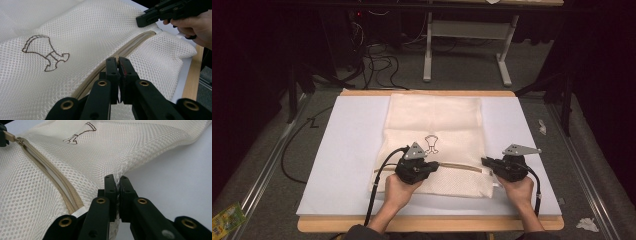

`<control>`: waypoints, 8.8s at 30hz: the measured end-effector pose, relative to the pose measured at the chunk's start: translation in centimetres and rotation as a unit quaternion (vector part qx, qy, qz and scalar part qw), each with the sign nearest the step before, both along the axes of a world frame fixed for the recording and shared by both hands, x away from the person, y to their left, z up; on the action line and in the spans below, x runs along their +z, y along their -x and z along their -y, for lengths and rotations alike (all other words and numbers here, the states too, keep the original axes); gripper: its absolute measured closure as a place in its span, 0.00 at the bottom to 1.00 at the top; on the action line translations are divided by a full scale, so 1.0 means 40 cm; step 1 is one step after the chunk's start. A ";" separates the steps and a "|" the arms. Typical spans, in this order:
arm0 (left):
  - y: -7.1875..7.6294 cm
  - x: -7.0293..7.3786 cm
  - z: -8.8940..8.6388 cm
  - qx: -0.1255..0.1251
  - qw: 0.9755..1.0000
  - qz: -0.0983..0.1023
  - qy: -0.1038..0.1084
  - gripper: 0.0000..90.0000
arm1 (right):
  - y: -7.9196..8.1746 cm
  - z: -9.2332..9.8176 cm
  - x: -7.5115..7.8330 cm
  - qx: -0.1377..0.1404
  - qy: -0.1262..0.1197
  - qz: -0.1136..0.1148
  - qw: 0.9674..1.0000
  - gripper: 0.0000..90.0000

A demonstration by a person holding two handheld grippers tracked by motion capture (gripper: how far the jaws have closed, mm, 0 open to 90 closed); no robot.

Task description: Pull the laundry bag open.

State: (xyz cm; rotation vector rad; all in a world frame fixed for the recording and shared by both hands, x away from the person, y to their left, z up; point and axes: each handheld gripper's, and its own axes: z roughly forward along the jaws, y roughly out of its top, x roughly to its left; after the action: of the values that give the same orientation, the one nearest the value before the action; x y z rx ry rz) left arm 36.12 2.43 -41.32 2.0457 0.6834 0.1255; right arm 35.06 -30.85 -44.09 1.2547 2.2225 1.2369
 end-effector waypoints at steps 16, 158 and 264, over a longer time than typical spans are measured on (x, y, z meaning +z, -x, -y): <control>-0.005 -0.001 -0.025 0.012 1.000 -0.002 0.006 0.97 | 0.000 0.001 0.000 -0.001 0.015 0.003 1.000 0.98; 0.002 0.055 -0.276 0.101 0.994 0.022 0.034 0.97 | 0.003 0.037 -0.023 -0.024 0.014 -0.003 1.000 0.98; 0.016 0.028 -0.414 0.193 0.981 0.028 0.007 0.97 | 0.000 0.046 0.008 -0.037 0.021 0.028 0.999 0.99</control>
State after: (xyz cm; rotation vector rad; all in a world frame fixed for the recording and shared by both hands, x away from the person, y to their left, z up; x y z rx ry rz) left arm 35.49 18.99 -40.20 1.8677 1.0365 0.3994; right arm 35.05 -32.68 -43.76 1.2593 2.1329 1.1757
